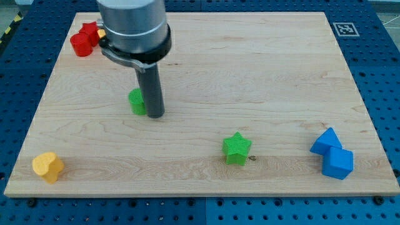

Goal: Push the green circle towards the yellow hexagon

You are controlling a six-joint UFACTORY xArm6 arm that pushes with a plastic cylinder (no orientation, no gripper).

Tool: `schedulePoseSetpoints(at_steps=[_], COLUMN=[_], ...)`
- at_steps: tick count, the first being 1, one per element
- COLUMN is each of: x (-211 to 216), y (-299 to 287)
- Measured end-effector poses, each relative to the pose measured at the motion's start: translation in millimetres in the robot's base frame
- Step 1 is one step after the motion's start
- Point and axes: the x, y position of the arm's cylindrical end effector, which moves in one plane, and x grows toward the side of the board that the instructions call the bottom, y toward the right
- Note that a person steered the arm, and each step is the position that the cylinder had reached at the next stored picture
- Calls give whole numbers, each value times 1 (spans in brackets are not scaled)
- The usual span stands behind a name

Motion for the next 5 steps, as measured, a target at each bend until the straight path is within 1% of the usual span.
schedulePoseSetpoints(at_steps=[1, 3, 4, 5], x=[-29, -120, -104, -8], y=[-12, -16, -8, -1])
